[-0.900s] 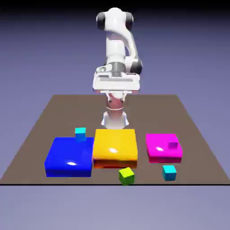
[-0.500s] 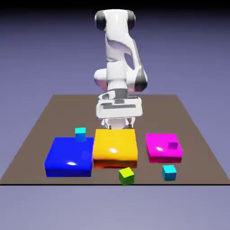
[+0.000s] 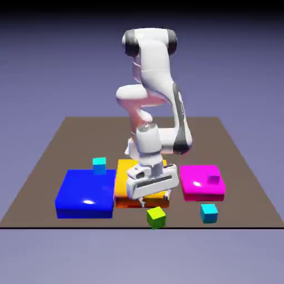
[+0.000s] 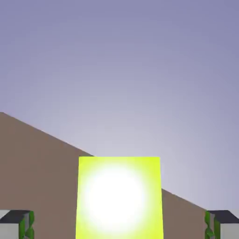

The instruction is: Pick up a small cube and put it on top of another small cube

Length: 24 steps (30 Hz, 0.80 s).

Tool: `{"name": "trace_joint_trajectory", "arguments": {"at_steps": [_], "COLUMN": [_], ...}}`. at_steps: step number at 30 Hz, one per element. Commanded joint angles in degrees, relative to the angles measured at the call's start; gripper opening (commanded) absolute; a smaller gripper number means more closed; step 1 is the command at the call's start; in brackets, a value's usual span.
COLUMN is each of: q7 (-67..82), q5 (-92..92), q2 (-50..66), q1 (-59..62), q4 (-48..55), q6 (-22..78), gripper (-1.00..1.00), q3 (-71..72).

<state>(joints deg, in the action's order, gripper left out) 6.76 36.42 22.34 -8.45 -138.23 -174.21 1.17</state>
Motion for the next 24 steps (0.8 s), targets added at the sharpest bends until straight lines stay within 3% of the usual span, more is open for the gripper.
{"name": "trace_joint_trajectory", "arguments": {"at_steps": [1, 5, 6, 13, 24], "q7": [0.93, 3.82, 3.82, -1.77, -18.53], "q5": [0.75, 3.08, 3.08, -1.42, -21.62], "q2": [2.08, 8.51, 8.51, -3.94, -8.41], "q1": [1.29, 5.28, 5.28, -2.44, -14.75], "q4": [1.01, 4.13, 4.13, -1.91, 2.22], "q6": [-1.25, -5.12, -5.12, 2.37, 10.34], "gripper": [0.00, 0.00, -1.00, -1.00, -1.00], "q3": [1.52, 6.24, 6.24, -2.88, 2.96]}}
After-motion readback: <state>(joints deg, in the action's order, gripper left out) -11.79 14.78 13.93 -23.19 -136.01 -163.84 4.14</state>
